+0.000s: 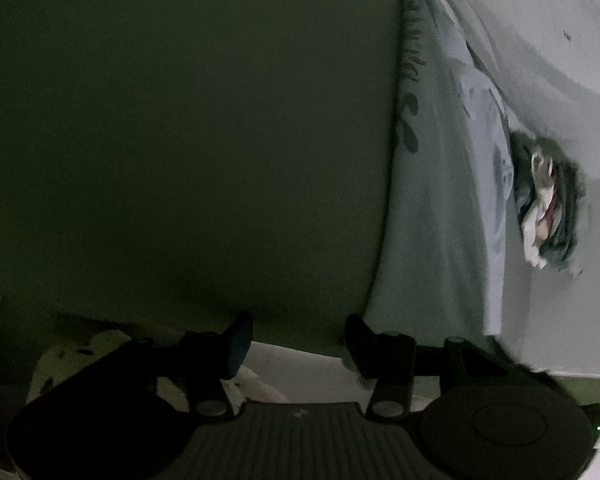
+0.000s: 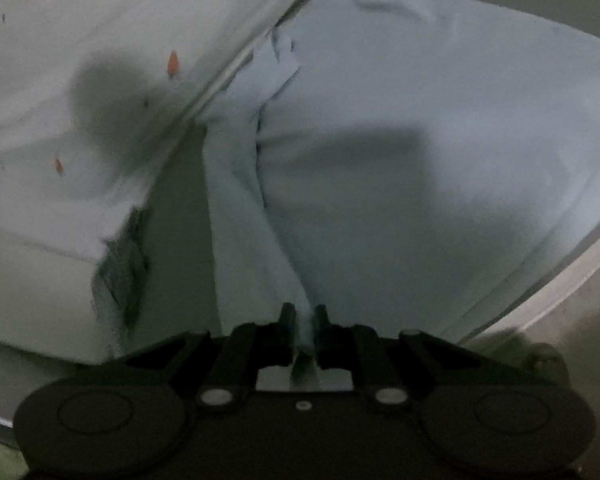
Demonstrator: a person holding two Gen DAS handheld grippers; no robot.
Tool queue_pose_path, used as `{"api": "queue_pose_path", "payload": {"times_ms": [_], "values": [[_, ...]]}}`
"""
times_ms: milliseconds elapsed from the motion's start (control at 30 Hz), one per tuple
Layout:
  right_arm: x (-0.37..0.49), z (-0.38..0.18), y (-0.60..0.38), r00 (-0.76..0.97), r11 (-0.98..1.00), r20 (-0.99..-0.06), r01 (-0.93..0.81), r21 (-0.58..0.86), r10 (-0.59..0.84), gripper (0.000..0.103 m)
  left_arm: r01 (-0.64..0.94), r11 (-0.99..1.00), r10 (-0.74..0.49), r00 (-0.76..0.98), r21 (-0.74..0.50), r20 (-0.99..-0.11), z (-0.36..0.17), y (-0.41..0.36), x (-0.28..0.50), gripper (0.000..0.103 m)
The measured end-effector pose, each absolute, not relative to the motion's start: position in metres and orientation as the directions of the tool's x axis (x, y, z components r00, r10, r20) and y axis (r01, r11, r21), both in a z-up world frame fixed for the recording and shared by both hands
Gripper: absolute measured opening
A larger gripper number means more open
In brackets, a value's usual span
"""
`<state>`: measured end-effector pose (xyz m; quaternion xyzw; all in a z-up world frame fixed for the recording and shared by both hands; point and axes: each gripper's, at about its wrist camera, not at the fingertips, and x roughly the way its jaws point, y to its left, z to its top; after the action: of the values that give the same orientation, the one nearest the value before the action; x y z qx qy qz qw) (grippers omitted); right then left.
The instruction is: Fold clothes
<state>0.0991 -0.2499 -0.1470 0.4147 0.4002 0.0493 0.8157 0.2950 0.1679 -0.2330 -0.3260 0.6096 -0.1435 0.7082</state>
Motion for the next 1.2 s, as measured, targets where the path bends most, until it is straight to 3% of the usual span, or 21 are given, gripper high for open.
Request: {"api": "queue_pose_path", "payload": {"times_ms": [100, 233, 467, 567, 833, 1200], "values": [[0.09, -0.141, -0.263, 0.736, 0.582, -0.531, 0.231, 0.78, 0.42, 0.01, -0.146, 0.756, -0.602, 0.226, -0.638, -0.766, -0.227, 0.161, 0.295, 0.052], [0.099, -0.163, -0.262, 0.657, 0.731, -0.682, 0.284, 0.62, 0.322, 0.01, -0.114, 0.767, -0.597, 0.236, -0.632, -0.767, -0.222, 0.153, 0.298, 0.053], [0.115, -0.164, -0.259, 0.599, 0.766, -0.74, 0.307, 0.565, 0.306, 0.016, -0.106, 0.762, -0.599, 0.26, -0.639, -0.757, -0.216, 0.151, 0.298, 0.054], [0.12, -0.152, -0.263, 0.63, 0.767, -0.72, 0.297, 0.569, 0.291, 0.024, -0.089, 0.76, -0.601, 0.277, -0.643, -0.749, -0.211, 0.144, 0.306, 0.054], [0.151, -0.138, -0.28, 0.66, 0.748, -0.689, 0.287, 0.598, 0.298, 0.024, -0.065, 0.759, -0.603, 0.303, -0.648, -0.737, -0.209, 0.116, 0.339, 0.054], [0.256, -0.146, -0.308, 0.639, 0.703, -0.632, 0.195, 0.684, 0.438, 0.024, -0.145, 0.775, -0.521, 0.403, -0.615, -0.752, -0.192, 0.08, 0.402, 0.056]]}}
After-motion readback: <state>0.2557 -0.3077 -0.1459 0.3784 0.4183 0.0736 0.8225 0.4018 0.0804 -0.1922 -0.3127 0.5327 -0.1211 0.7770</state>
